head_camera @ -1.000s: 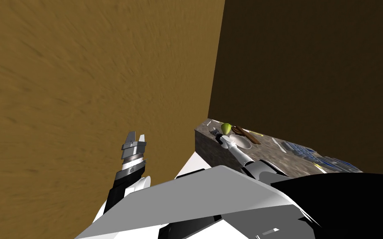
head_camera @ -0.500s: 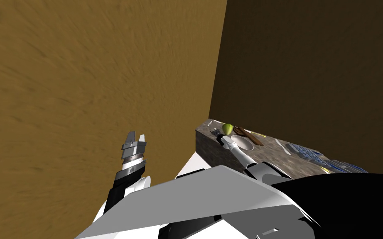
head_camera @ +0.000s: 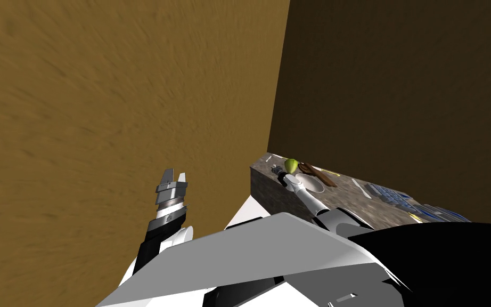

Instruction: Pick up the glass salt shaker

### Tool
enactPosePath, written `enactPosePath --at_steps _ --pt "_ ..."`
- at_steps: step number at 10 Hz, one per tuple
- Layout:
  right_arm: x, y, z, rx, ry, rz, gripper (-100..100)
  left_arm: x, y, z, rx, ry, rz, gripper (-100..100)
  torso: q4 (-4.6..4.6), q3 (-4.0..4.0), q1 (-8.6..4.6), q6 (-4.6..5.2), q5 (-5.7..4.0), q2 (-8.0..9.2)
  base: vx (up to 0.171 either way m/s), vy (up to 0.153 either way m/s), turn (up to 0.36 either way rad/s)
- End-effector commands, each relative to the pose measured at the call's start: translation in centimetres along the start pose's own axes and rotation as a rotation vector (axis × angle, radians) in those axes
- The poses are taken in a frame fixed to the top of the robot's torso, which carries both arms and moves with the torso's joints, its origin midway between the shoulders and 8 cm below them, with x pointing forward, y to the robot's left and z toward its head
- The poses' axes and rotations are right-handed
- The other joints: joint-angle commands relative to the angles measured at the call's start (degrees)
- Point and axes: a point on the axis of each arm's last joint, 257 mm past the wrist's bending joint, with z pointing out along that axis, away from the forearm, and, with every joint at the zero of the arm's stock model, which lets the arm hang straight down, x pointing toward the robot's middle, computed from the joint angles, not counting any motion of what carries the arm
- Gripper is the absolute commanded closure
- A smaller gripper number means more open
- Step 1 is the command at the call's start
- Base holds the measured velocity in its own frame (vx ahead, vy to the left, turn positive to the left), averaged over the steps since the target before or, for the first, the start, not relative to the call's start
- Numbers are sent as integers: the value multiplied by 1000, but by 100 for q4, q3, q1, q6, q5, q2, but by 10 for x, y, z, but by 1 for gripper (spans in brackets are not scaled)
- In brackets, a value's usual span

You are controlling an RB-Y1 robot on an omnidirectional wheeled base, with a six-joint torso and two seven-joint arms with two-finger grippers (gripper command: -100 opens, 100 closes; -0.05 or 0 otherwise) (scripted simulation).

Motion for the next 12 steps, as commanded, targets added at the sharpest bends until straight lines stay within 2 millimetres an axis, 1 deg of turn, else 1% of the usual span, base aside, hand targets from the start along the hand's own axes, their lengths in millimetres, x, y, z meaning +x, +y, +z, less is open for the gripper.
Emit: enactPosePath --at_steps 1,2,4,5,7,8,9,11,12 --pt "0 0 0 0 0 0 0 0 0 0 0 0 0 0 0 0 0 0 0 0 0 0 0" --pt "0 13 7 -22 6 9 100 0 0 0 0 0 0 0 0 0 0 0 0 -1 -11 -1 -104" --pt "0 13 7 -22 6 3 100 0 0 0 0 0 0 0 -13 -5 -6 6 -10 4 -15 2 -28" --pt "-3 24 14 -41 7 15 100 0 0 0 0 0 0 0 -18 -7 -6 5 -13 3 -18 0 -111" --pt "-3 24 14 -41 7 1 100 0 0 0 0 0 0 0 -30 -13 -14 13 -22 5 -14 1 -31" --pt "-7 36 21 -60 7 18 100 0 0 0 0 0 0 0 -33 -16 -15 12 -24 2 -18 -4 -105" --pt "-7 36 21 -59 6 34 100 0 0 0 0 0 0 0 -35 -17 -18 15 -25 2 -19 2 -61" --pt "-8 36 21 -59 5 -1 100 0 0 0 0 0 0 0 -40 -21 -21 15 -29 -2 -4 1 2" --pt "-12 47 27 -78 3 21 100 0 0 0 0 0 0 0 -41 -23 -22 14 -29 -5 -11 -7 -92"
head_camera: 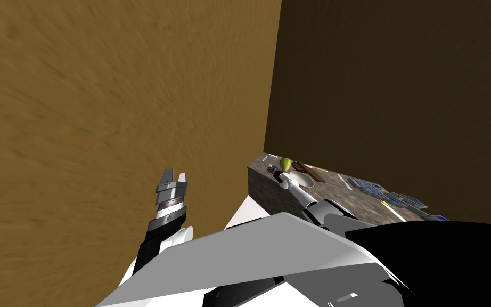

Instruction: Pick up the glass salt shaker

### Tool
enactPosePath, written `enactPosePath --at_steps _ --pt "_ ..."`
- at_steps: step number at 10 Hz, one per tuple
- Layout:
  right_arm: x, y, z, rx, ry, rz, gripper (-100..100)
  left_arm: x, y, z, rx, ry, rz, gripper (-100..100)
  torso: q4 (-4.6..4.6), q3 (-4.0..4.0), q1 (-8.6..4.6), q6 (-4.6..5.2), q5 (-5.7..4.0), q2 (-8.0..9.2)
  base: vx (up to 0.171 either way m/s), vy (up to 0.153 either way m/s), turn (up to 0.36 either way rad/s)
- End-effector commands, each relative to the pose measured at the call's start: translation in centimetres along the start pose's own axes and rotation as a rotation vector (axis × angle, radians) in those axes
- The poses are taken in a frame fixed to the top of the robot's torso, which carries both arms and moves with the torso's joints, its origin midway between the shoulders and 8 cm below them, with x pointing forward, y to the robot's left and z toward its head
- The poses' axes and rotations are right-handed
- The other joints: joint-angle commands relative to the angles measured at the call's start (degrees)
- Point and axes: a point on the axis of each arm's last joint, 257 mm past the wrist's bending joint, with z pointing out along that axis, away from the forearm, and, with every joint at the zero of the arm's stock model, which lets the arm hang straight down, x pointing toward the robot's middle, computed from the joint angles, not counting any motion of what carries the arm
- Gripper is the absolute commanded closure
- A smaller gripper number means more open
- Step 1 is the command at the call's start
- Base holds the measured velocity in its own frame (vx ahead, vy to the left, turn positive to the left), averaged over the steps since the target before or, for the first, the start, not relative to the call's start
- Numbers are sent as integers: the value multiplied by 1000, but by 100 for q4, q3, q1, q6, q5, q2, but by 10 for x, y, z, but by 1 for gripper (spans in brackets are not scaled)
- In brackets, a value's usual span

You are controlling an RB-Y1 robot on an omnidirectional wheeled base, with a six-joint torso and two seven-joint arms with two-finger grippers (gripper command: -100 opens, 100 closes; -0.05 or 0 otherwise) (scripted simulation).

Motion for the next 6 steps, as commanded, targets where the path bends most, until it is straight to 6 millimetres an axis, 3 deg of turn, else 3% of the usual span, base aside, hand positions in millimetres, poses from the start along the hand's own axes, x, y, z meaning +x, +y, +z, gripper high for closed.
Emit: enactPosePath --at_steps 1,3,6 --pt "-1 6 3 -9 -1 7 100 0 0 0 0 0 0 0 0 0 0 0 0 0 -14 -3 -74" --pt "-6 16 10 -27 -4 -1 100 0 0 0 0 0 0 0 -4 -2 -5 3 -6 1 -15 1 -60" --pt "-7 16 10 -25 -6 -24 100 0 0 0 0 0 0 0 -8 -3 -11 5 -11 1 -10 0 -19"
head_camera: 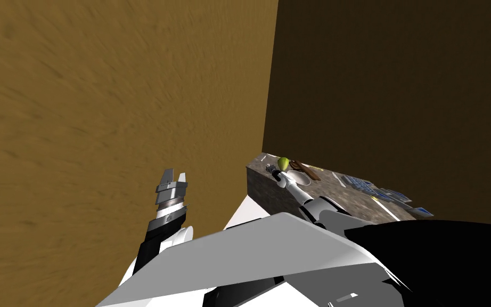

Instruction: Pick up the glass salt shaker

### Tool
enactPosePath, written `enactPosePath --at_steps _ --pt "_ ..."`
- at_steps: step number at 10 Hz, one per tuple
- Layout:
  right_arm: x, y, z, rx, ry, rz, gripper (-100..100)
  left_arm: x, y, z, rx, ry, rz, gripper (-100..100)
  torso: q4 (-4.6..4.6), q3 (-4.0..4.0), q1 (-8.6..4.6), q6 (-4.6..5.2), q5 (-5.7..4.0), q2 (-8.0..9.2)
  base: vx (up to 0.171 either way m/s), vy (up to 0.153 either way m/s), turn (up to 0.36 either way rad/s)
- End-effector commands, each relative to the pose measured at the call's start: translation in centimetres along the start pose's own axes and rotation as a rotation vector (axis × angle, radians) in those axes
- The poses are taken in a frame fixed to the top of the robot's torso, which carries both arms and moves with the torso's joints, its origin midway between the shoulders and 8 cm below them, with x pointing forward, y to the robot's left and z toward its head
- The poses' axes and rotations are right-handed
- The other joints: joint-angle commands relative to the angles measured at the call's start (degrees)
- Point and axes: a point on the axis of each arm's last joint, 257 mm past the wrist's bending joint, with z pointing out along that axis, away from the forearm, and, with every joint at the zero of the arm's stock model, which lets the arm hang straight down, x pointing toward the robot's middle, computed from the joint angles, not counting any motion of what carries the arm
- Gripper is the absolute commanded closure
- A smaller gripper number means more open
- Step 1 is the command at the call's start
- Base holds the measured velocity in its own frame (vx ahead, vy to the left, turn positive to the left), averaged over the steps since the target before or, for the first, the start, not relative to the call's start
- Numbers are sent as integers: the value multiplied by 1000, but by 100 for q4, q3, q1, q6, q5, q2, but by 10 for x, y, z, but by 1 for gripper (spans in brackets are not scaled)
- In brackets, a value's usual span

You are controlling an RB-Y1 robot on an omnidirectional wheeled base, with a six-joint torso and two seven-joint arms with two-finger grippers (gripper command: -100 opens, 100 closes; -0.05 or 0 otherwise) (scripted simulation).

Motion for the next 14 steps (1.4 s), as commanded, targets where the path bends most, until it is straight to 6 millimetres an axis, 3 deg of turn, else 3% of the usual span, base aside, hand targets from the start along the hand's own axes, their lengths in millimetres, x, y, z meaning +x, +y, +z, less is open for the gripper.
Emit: enactPosePath --at_steps 1,9,10,13,14 --pt "-6 11 7 -17 -5 4 100 0 0 0 0 0 0 0 0 0 0 0 0 0 -12 -4 -126" --pt "-21 29 20 -42 -25 -28 100 0 0 0 0 0 0 0 -7 -4 -5 2 -4 -1 -14 -2 -48" --pt "-28 39 26 -57 -32 -30 100 0 0 0 0 0 0 0 -7 -5 -3 0 -3 -3 -16 -4 -86" --pt "-29 38 26 -52 -35 -32 100 0 0 0 0 0 0 0 -8 -5 -5 2 -5 -3 -9 -1 -27" --pt "-37 47 32 -65 -43 -24 100 0 0 0 0 0 0 0 -8 -7 -4 1 -4 -6 -12 -5 -118"
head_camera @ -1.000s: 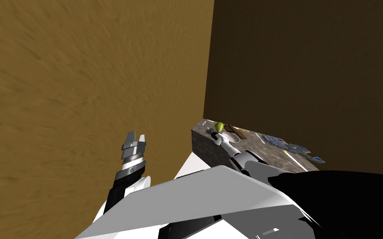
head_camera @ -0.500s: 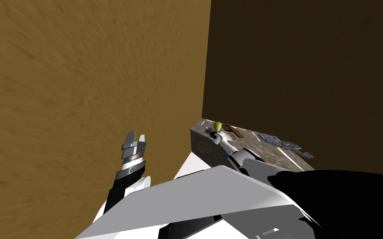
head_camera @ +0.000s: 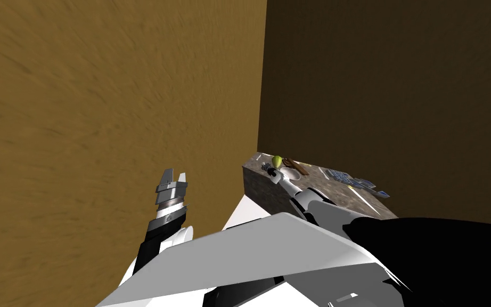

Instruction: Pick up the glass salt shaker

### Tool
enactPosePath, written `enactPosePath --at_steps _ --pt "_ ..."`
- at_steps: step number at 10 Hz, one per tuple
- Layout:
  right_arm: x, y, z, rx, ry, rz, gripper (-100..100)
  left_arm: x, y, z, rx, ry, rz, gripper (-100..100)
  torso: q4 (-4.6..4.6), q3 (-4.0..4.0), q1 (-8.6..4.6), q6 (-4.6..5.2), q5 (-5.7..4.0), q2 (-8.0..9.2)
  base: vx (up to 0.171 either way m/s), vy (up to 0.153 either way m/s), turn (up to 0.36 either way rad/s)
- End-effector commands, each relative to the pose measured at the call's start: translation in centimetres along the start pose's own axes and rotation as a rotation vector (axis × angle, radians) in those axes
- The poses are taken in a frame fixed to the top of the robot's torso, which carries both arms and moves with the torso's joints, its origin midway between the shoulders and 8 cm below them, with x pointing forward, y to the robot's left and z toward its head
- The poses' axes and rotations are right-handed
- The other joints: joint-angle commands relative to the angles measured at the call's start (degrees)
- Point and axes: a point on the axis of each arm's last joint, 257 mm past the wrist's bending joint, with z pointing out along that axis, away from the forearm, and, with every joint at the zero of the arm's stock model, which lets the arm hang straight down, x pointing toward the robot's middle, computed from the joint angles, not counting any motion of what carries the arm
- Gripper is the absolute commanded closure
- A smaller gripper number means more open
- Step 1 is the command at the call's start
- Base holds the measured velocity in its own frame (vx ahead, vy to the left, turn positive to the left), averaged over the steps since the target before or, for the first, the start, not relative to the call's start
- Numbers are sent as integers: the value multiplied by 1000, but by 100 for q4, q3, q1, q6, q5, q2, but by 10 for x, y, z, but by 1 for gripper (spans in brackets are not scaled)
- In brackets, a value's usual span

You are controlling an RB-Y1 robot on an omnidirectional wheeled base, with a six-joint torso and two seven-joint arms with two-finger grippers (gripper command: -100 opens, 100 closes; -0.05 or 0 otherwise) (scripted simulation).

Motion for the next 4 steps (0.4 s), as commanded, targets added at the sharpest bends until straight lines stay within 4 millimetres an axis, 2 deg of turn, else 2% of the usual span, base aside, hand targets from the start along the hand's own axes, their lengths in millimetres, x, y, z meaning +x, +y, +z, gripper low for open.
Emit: enactPosePath --at_steps 1,3,4 --pt "-3 4 3 -2 -6 6 100 0 0 0 0 0 0 0 0 0 0 0 0 0 -17 -3 -61" --pt "-3 3 3 -1 -5 -2 100 0 0 0 0 0 0 0 0 0 -1 -4 -2 1 -5 -1 3" --pt "-3 3 3 -2 -5 -5 0 0 0 0 0 0 0 0 -1 -1 0 -3 -1 -1 0 0 0"
